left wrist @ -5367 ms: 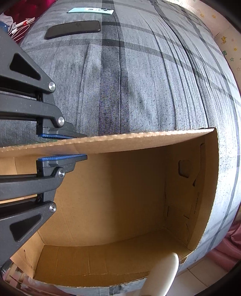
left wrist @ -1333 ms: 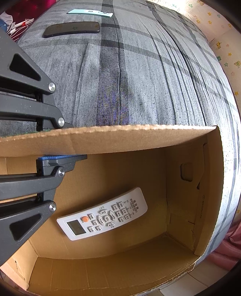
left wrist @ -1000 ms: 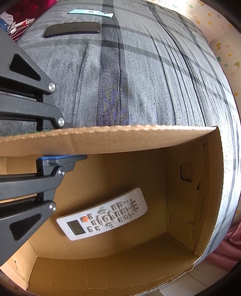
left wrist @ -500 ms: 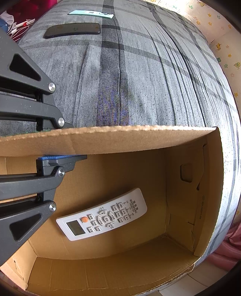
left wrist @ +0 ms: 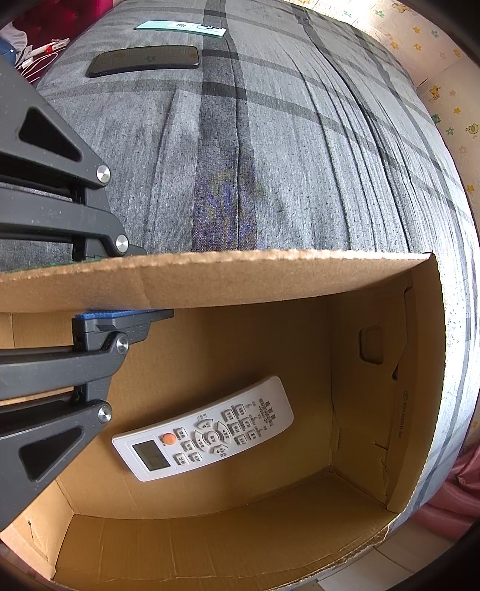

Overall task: Organize rigid objects
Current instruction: 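Lift the black object and carry it over the box with the right gripper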

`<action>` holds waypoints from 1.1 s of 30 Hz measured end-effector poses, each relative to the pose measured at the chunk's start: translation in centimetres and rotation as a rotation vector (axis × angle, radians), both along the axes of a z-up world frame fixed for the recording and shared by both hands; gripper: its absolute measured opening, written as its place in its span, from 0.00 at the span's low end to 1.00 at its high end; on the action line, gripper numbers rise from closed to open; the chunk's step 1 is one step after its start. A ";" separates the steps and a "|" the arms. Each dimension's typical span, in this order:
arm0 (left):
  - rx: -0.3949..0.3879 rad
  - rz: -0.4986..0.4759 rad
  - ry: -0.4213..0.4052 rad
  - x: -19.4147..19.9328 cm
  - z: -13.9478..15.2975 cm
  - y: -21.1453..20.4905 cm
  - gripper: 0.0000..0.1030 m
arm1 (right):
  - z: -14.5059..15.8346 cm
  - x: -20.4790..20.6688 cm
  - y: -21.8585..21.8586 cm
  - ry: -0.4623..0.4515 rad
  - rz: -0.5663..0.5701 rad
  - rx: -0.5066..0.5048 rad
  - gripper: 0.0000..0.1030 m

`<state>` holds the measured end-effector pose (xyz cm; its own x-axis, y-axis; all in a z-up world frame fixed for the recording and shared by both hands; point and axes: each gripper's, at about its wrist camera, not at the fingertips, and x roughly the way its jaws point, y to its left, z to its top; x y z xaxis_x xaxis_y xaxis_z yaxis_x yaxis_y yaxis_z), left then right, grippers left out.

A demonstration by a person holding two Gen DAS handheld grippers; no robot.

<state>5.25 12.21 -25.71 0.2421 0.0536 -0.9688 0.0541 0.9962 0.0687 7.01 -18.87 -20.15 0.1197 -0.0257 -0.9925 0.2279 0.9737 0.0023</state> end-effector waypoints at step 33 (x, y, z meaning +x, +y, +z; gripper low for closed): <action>-0.007 0.002 0.007 0.1 -0.1 0.4 0.13 | 3.7 4.5 11.5 -0.113 0.307 0.071 0.39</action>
<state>5.35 12.58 -25.76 0.2354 0.0470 -0.9708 0.0531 0.9967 0.0611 11.50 -7.41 -16.50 0.2207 0.0972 -0.9705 -0.0813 0.9934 0.0810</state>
